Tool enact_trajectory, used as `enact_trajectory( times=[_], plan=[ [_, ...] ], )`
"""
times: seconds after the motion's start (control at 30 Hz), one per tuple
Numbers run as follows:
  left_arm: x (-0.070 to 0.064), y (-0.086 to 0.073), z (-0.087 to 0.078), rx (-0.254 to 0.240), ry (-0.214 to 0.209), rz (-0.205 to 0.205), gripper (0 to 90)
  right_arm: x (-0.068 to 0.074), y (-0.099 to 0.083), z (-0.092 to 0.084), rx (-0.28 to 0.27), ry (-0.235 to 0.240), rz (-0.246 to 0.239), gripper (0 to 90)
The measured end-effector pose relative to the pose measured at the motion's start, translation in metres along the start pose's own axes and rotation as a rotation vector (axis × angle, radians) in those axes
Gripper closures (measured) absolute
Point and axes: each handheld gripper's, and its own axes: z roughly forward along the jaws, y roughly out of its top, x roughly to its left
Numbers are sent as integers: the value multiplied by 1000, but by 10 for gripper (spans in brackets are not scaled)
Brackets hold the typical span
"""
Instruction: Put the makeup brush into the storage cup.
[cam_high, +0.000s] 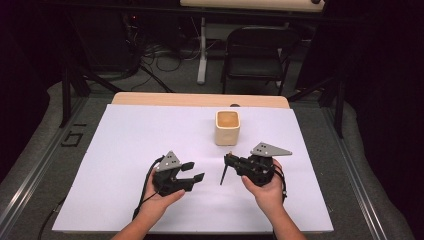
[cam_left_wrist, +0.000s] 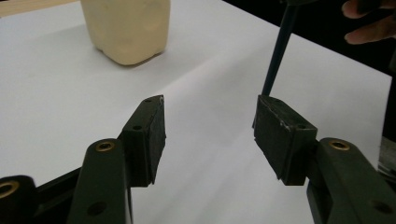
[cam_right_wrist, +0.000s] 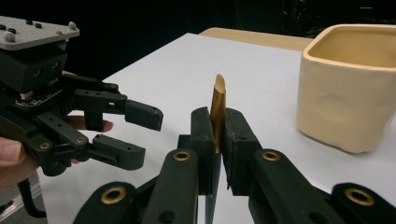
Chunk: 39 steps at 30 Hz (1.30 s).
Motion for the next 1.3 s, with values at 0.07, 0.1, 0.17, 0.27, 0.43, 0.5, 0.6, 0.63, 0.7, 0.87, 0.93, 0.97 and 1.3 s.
enact_trajectory(
  times=[0.07, 0.1, 0.17, 0.27, 0.43, 0.5, 0.6, 0.63, 0.7, 0.87, 0.93, 0.97, 1.3],
  plan=[
    [1, 0, 0, 12, 17, 9, 437, 1, 0, 0, 1, -9, -17, 841],
    [2, 0, -1, 13, 26, 12, 435, 2, 0, 0, 5, -18, -25, 841],
    [3, -1, -1, 18, 37, 21, 433, 2, 0, -1, 12, -28, -36, 840],
    [3, -2, -1, 36, 76, 51, 432, 1, 0, -1, 11, -40, -42, 840],
    [4, -2, -7, 40, 138, 66, 421, 0, 0, -1, -2, -46, -47, 841],
    [7, -2, -10, 52, 140, 60, 421, -1, 0, -2, -3, -51, -49, 840],
    [11, -3, -16, 61, 150, 48, 399, -1, 1, -3, -4, -62, -65, 840],
    [13, -4, -18, 64, 141, 33, 373, -1, 1, -4, -2, -68, -66, 840],
    [17, -6, -22, 64, 142, 24, 331, -2, 2, -5, -4, -72, -68, 840],
    [22, -12, -29, 67, 181, 27, 239, -4, 3, -6, -14, -87, -71, 840],
    [24, -14, -32, 64, 190, 20, 203, -5, 4, -7, -19, -93, -73, 840],
    [25, -14, -34, 65, 192, 23, 194, -5, 4, -7, -21, -97, -76, 840],
    [32, -22, -47, 27, 209, 16, 164, -14, 7, -13, -41, -136, -79, 840]
  ],
)
